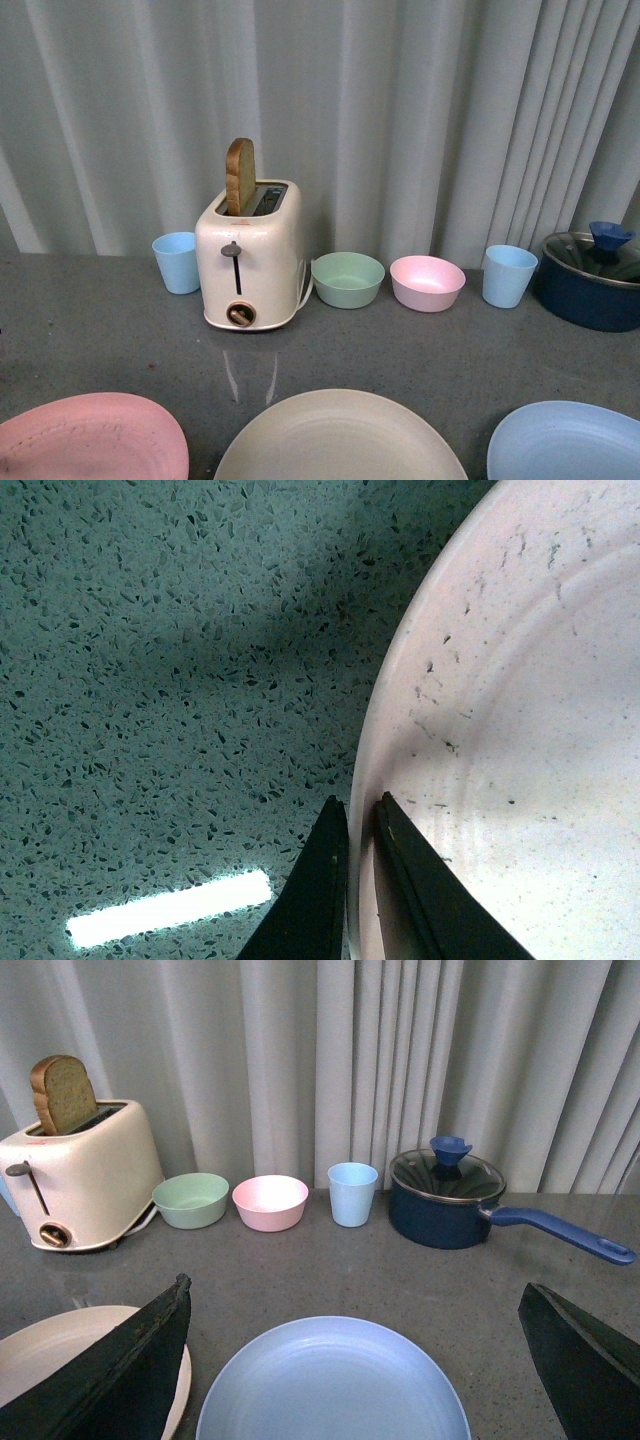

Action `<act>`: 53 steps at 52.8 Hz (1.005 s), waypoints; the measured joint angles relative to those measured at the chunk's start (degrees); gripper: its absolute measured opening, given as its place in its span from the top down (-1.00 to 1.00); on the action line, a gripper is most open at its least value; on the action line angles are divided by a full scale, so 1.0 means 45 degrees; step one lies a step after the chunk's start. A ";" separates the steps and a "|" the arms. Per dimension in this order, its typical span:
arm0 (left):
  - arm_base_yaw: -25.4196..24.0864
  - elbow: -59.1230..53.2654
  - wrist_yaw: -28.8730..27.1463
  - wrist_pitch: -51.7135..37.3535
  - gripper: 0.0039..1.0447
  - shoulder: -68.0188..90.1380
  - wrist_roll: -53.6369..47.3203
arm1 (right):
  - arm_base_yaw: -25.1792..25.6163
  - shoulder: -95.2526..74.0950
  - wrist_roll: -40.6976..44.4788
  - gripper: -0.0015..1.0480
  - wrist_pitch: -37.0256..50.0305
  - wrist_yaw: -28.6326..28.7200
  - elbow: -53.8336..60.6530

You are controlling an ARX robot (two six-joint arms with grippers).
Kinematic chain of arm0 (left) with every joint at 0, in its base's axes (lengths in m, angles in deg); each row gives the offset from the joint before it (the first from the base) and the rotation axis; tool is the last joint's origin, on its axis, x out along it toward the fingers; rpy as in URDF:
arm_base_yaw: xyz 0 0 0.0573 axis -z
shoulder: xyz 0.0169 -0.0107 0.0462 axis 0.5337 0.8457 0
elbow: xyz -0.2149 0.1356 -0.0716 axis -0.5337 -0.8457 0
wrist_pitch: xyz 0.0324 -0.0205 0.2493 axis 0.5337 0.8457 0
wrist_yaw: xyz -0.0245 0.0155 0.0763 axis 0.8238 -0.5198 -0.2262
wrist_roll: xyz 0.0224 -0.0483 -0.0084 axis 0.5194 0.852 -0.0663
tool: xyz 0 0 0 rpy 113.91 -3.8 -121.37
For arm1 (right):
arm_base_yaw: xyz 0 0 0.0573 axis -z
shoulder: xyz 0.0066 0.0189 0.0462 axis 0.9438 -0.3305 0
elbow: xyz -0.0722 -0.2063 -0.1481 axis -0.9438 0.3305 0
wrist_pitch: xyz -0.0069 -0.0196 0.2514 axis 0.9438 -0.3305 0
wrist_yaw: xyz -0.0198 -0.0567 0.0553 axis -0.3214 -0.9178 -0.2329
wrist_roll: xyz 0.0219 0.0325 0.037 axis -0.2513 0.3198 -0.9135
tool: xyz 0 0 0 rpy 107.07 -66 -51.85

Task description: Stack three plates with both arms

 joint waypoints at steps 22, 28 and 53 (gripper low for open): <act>-0.0291 0.0889 0.0039 0.1486 0.92 -0.0656 -0.0155 | 0.0000 0.0000 0.0000 -0.86 0.0000 0.0000 0.0005; -0.0520 0.1511 0.0029 0.2195 0.93 -0.1073 -0.0311 | 0.0000 0.0000 0.0000 -0.86 0.0000 0.0000 0.0000; -0.0631 0.4449 0.0850 0.6416 0.94 -0.2560 -0.0335 | 0.0000 0.0000 0.0000 -0.86 0.0000 0.0000 0.0000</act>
